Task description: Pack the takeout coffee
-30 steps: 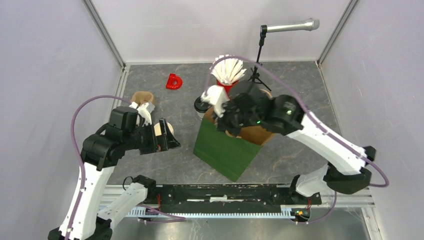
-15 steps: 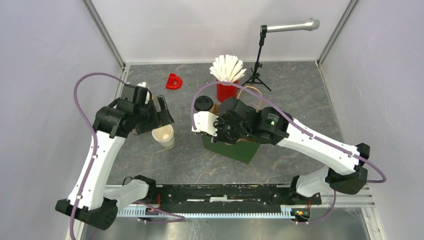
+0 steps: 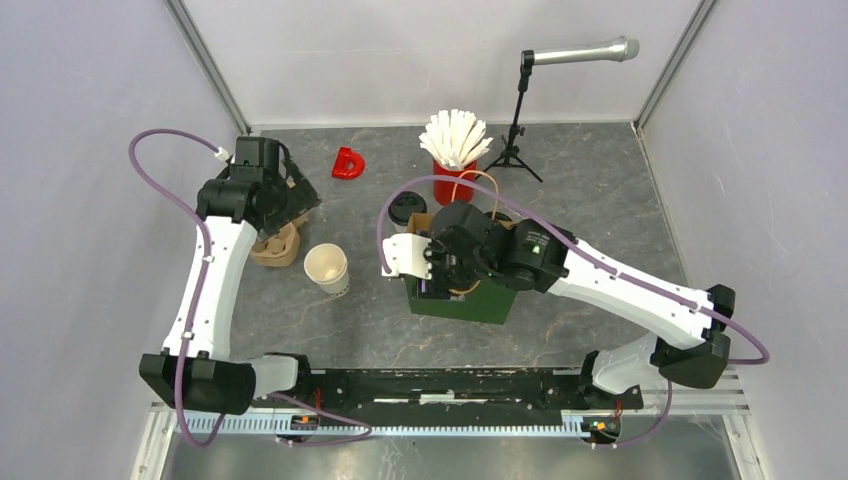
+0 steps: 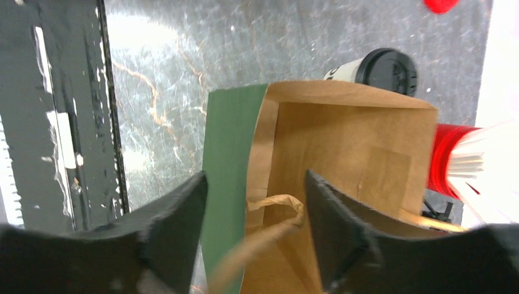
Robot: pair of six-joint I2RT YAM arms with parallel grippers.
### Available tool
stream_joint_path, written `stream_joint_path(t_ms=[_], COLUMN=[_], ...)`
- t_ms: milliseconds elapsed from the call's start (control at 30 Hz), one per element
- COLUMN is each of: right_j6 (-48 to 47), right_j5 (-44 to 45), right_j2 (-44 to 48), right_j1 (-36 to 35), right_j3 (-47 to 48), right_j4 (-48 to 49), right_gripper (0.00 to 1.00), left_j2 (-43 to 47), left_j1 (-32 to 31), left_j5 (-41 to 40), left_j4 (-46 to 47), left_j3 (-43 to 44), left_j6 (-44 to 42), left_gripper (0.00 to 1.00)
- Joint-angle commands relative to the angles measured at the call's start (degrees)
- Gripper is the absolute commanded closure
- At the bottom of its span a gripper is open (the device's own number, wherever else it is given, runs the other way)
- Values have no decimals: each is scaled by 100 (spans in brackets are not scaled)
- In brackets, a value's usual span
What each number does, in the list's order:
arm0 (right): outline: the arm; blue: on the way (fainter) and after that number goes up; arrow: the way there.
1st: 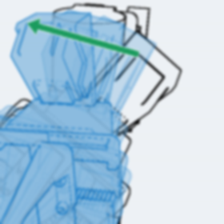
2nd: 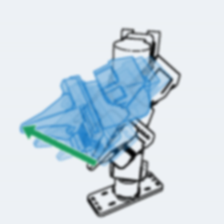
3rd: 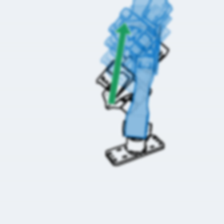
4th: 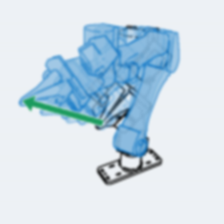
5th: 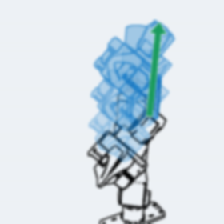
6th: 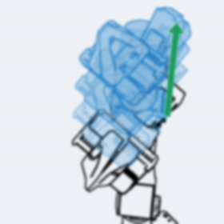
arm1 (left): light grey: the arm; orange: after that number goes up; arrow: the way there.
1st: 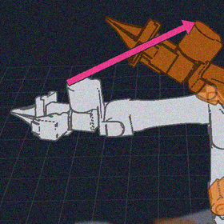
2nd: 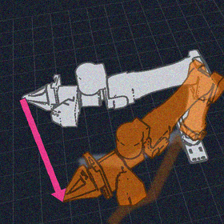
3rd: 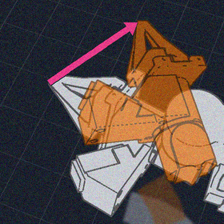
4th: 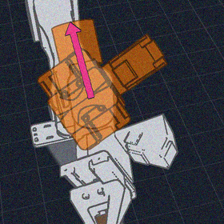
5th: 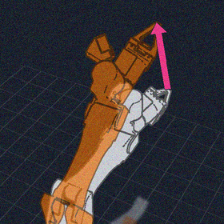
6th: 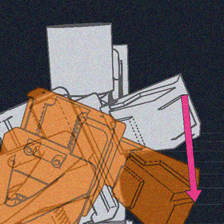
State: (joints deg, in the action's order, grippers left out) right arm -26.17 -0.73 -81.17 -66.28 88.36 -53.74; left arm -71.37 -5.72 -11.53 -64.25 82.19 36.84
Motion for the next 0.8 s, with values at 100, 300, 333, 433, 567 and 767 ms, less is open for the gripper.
stream_joint_path(t_ms=[100,300,333,433,567,767], right_j6=[251,440,518,916,1645,2277], right_j5=[260,602,617,728,935,944], right_j2=[283,757,838,1169,1821,2697], right_j1=[-25,-26,-26,-25,-25,-27], right_j3=[902,774,795,828,478,-333], right_j4=[79,136,169,454,1278,2390], right_gripper=[17,11,11,9,5,2], left_j2=[-381,-718,-742,-756,-795,-1451], left_j1=[298,429,450,561,971,1504], left_j5=[-363,-13,-127,-209,-305,-362], left_j4=[210,636,633,729,1218,1325], left_j3=[246,282,287,189,-218,-224], left_j6=[311,-308,-284,-174,-244,-63], left_gripper=[0,0,0,2,6,15])
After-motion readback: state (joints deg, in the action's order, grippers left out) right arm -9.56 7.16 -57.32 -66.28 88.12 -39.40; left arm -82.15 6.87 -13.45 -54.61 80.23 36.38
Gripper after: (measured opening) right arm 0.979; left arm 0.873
